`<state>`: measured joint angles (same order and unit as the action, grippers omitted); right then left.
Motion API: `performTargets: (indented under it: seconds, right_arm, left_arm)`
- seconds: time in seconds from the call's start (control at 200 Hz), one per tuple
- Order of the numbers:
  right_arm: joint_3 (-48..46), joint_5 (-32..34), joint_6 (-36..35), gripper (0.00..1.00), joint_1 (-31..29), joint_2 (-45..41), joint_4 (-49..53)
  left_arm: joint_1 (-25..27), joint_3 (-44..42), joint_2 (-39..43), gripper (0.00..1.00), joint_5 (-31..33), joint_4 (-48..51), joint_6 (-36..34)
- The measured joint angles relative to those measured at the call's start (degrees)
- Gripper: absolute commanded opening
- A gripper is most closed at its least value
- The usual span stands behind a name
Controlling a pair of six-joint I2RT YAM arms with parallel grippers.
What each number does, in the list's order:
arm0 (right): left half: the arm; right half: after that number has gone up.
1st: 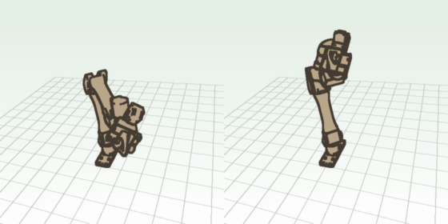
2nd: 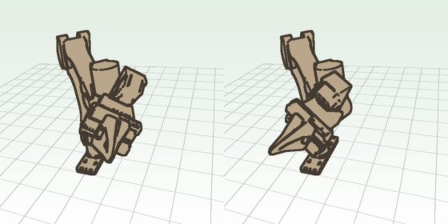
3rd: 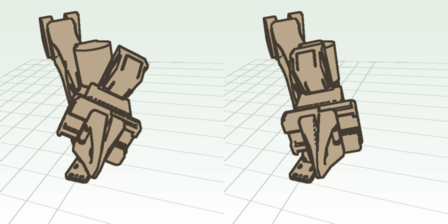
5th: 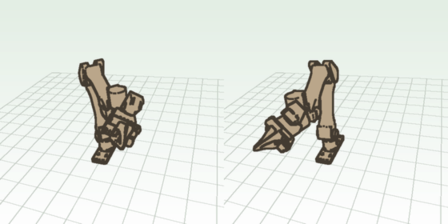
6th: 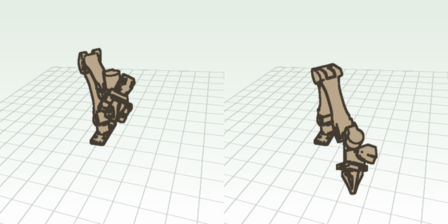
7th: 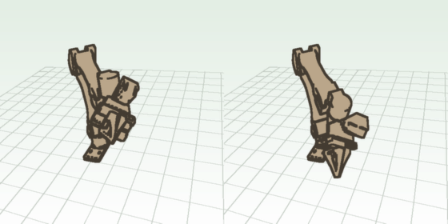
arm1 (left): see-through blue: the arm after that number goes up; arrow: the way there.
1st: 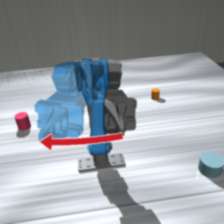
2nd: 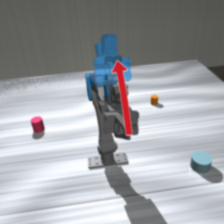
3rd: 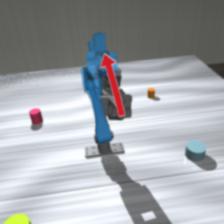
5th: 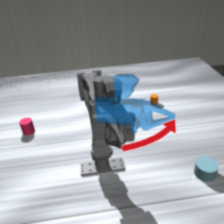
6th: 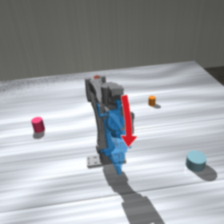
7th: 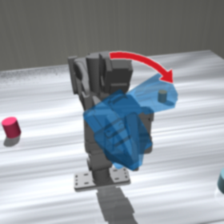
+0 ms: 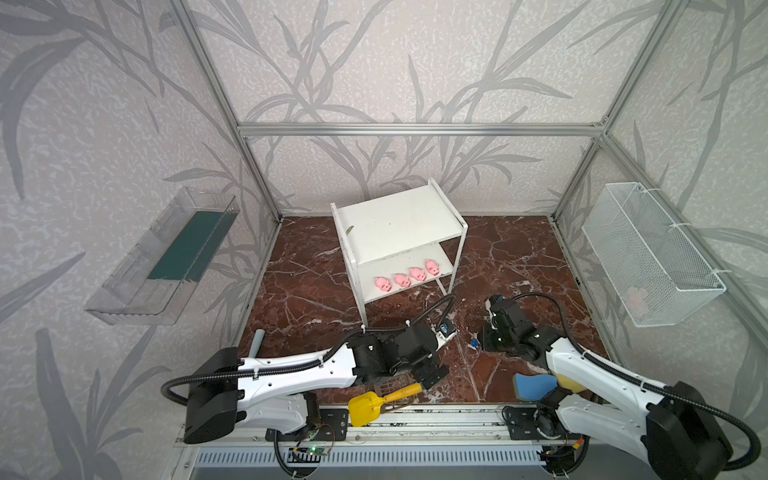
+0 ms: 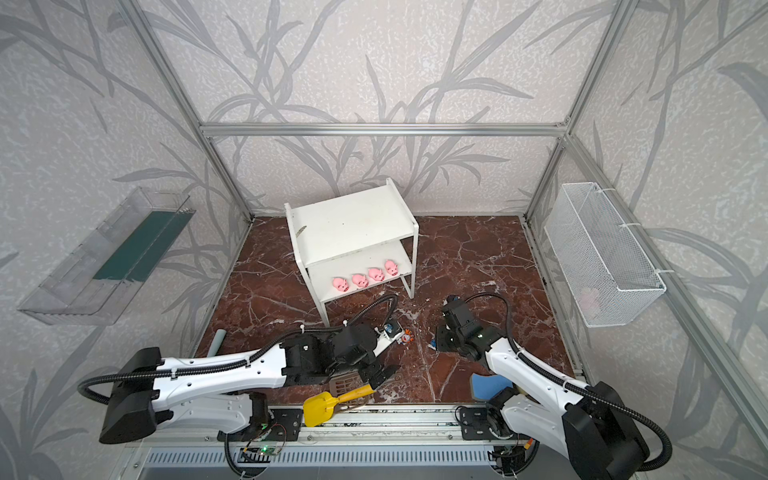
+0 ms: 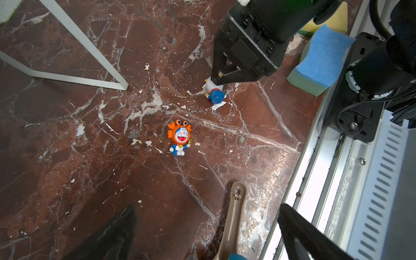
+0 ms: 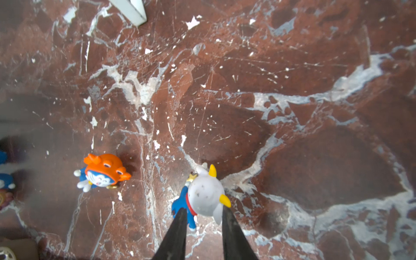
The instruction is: Place and organize the plastic toys onto the shelf
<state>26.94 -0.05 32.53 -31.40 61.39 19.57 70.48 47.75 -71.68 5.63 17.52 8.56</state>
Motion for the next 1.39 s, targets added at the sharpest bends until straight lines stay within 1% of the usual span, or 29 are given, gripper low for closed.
performTargets:
  seconds: [0.2, 0.525, 0.59, 0.67, 0.69, 0.755, 0.86, 1.105, 1.27, 1.394]
  right_arm:
    - [-2.82, -0.44, 2.78, 0.31, 0.0, 1.05, -3.72]
    - [-0.87, -3.5, 5.64, 0.31, 0.0, 9.9, -13.99]
    - [-0.61, -4.11, 5.81, 0.36, 0.0, 11.1, -15.54]
    - [-0.55, -4.83, 6.51, 0.48, 0.0, 12.09, -16.46]
    - [-0.52, -4.96, 6.49, 0.5, 0.0, 12.28, -16.48]
    - [-0.42, -5.25, 6.71, 0.55, 0.0, 12.85, -16.65]
    - [-0.2, -5.73, 7.19, 0.56, 0.0, 12.98, -16.79]
    - [1.36, -6.49, 8.44, 0.57, 0.0, 15.37, -18.12]
    - [3.02, -6.84, 8.46, 0.51, 0.0, 18.36, -20.02]
    - [3.19, -7.1, 8.79, 0.47, 0.0, 18.86, -20.87]
  left_arm:
    - [0.02, 0.0, 0.0, 0.99, 0.11, 0.0, 0.0]
    - [0.37, 0.0, 0.02, 0.99, 0.33, 0.02, 0.0]
    - [0.42, 0.0, 0.09, 0.99, 0.42, 0.04, -0.02]
    - [0.42, 0.0, 0.35, 0.99, 0.57, 0.04, 0.0]
    - [0.42, 0.0, 0.44, 0.99, 0.59, 0.04, 0.0]
    - [0.48, 0.0, 0.68, 0.99, 0.72, 0.02, 0.0]
    - [0.59, 0.0, 0.81, 0.99, 0.83, 0.04, -0.07]
    - [0.63, 0.0, 0.81, 0.99, 1.05, 0.07, -0.66]
    - [0.63, 0.0, 0.96, 0.99, 1.57, 0.22, -0.98]
    - [0.63, 0.0, 1.53, 0.99, 1.84, 0.57, -1.01]
